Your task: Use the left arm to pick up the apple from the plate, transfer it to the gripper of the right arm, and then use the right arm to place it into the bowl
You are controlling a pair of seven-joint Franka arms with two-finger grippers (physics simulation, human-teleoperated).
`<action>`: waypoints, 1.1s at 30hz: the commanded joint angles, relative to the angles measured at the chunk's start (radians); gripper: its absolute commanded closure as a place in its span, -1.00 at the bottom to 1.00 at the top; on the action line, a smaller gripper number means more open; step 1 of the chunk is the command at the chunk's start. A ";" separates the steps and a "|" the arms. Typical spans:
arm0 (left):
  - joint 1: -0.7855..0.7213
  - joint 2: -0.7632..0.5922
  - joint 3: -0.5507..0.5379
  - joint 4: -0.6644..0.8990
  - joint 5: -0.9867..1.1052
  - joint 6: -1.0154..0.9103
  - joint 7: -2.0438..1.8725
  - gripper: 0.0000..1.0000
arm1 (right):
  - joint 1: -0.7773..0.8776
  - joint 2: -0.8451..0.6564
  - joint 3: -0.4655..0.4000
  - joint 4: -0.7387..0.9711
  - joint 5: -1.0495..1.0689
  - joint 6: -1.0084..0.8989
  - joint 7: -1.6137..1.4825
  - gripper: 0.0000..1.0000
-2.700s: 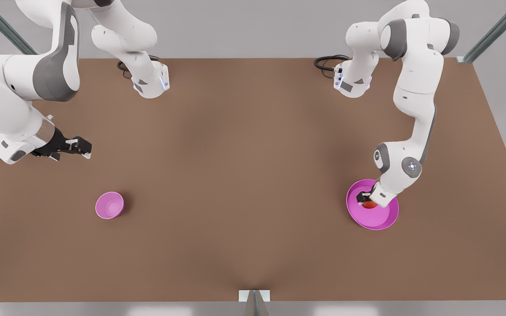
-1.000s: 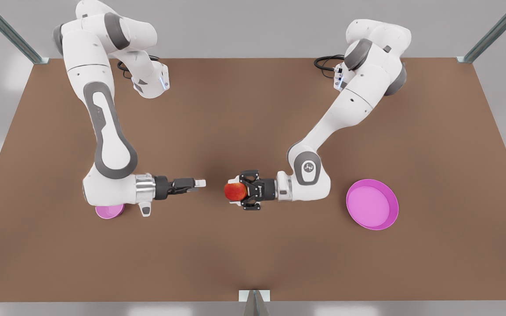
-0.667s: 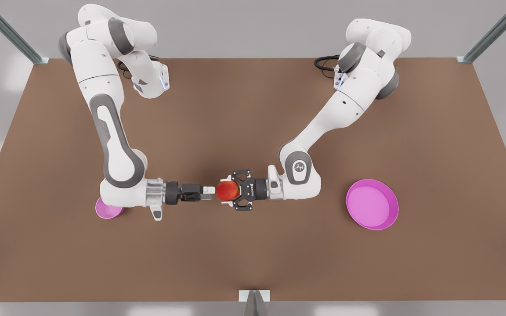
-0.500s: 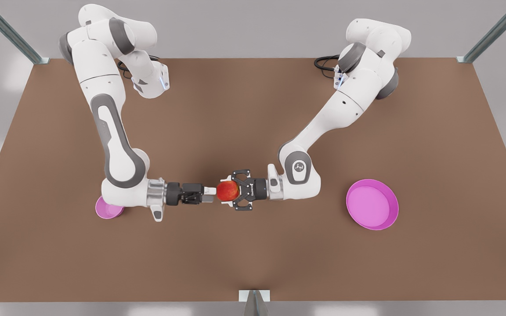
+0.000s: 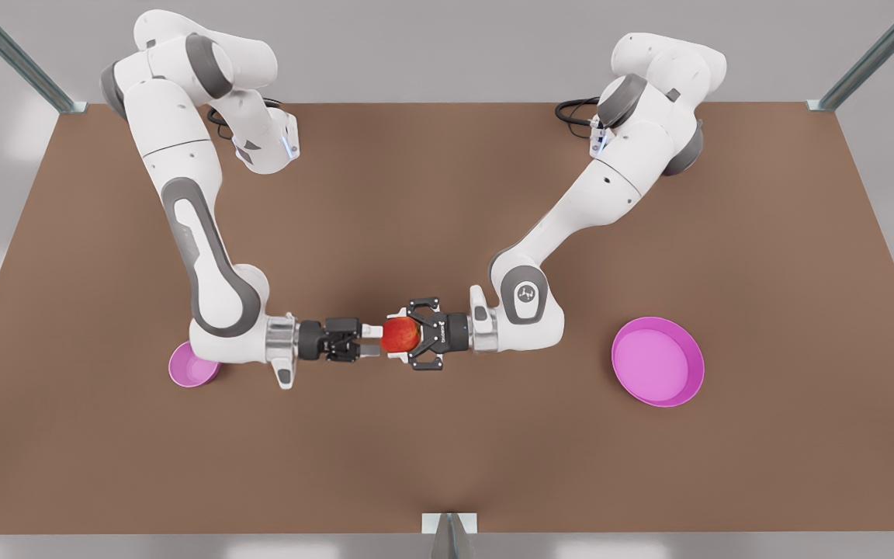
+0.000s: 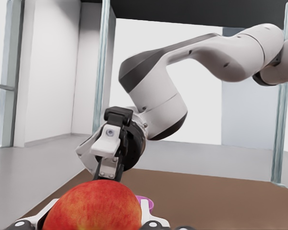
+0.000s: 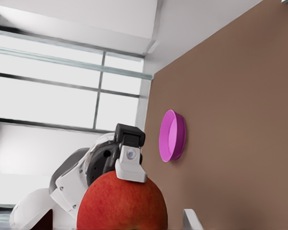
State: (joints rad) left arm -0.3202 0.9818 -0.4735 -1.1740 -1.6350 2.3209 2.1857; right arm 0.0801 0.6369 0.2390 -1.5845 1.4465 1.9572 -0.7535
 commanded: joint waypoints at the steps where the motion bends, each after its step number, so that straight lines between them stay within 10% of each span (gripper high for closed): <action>1: 0.001 -0.002 0.000 0.000 0.003 -0.003 0.143 -0.53 | -0.003 0.000 0.010 0.000 0.009 -0.006 -0.175 -1.00; 33: -0.011 0.005 0.001 0.000 0.004 0.005 0.141 -0.53 | 0.021 0.020 0.046 -0.035 0.117 0.046 -0.294 -0.80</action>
State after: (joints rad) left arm -0.3316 0.9879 -0.4720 -1.1740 -1.6340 2.3289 2.3152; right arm 0.1007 0.6576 0.2849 -1.6204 1.5604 1.9999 -0.9754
